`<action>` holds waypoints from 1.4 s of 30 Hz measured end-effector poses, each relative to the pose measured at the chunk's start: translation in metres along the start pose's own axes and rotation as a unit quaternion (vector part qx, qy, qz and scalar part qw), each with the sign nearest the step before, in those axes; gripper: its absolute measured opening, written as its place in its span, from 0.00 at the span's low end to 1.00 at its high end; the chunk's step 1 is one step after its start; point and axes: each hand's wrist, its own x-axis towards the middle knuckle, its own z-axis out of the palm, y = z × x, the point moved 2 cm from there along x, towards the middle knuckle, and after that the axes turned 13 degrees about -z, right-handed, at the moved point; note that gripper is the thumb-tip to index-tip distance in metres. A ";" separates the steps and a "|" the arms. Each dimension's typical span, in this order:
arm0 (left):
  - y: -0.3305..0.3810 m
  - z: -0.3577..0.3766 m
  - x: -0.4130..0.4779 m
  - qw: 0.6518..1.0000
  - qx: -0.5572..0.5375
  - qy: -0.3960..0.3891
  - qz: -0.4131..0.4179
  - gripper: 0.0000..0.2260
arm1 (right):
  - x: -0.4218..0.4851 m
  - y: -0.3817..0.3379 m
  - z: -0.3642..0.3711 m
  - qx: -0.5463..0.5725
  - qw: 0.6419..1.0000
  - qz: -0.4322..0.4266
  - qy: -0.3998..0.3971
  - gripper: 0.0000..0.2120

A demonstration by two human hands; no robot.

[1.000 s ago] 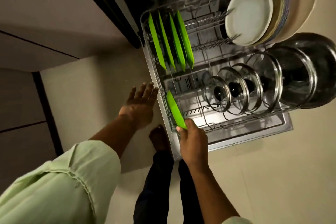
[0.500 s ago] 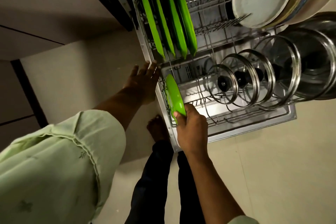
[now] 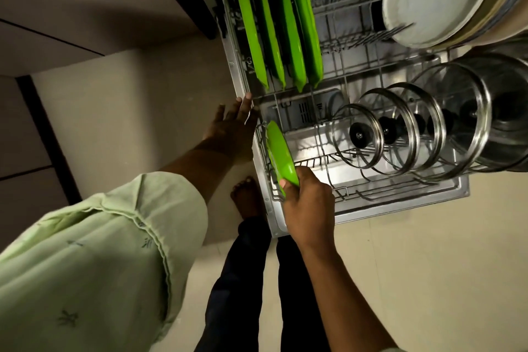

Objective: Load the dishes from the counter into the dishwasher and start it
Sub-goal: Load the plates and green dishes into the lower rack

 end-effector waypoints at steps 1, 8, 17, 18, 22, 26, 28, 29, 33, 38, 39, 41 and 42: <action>0.001 -0.001 0.001 1.000 -0.003 -0.009 -0.002 0.42 | 0.001 0.001 0.000 0.002 1.000 0.003 0.002 0.08; 0.001 -0.004 0.002 1.000 -0.018 -0.024 -0.005 0.44 | 0.032 0.009 0.001 -0.005 0.999 0.033 -0.021 0.08; 0.000 -0.006 0.003 0.999 -0.009 -0.036 -0.003 0.44 | 0.041 0.017 0.011 -0.028 0.997 0.040 -0.061 0.07; 0.000 -0.006 0.003 0.999 -0.008 -0.035 -0.003 0.44 | 0.042 0.016 0.011 -0.027 0.997 0.040 -0.061 0.06; 0.002 -0.006 0.002 0.999 -0.008 -0.034 -0.006 0.44 | 0.040 0.019 0.014 -0.013 0.996 0.047 -0.068 0.07; 0.001 -0.007 -0.001 1.000 0.001 -0.020 -0.014 0.43 | 0.038 0.017 0.013 0.021 0.996 0.052 -0.064 0.08; 0.002 -0.007 -0.005 1.000 -0.001 -0.005 -0.018 0.42 | 0.036 0.017 0.010 0.035 0.995 0.055 -0.076 0.09; 0.003 -0.007 -0.009 1.000 -0.007 0.004 -0.019 0.41 | 0.034 0.018 0.007 0.040 0.994 0.053 -0.084 0.10; 0.009 -0.002 -0.029 0.998 -0.053 0.032 -0.026 0.38 | 0.027 0.022 -0.001 0.045 0.994 0.042 -0.094 0.19; 0.011 0.003 -0.065 0.991 -0.115 0.013 -0.062 0.34 | 0.018 0.016 -0.016 -0.030 0.994 0.019 -0.103 0.27; 0.011 0.004 -0.075 0.989 -0.128 0.014 -0.067 0.34 | 0.015 0.012 -0.020 -0.040 0.993 0.010 -0.108 0.27; 0.012 0.006 -0.092 0.986 -0.148 0.017 -0.074 0.34 | 0.011 0.005 -0.026 -0.051 0.993 -0.003 -0.111 0.26; 0.012 0.005 -0.103 0.984 -0.158 0.020 -0.079 0.33 | 0.008 0.000 -0.031 -0.056 0.992 -0.009 -0.109 0.26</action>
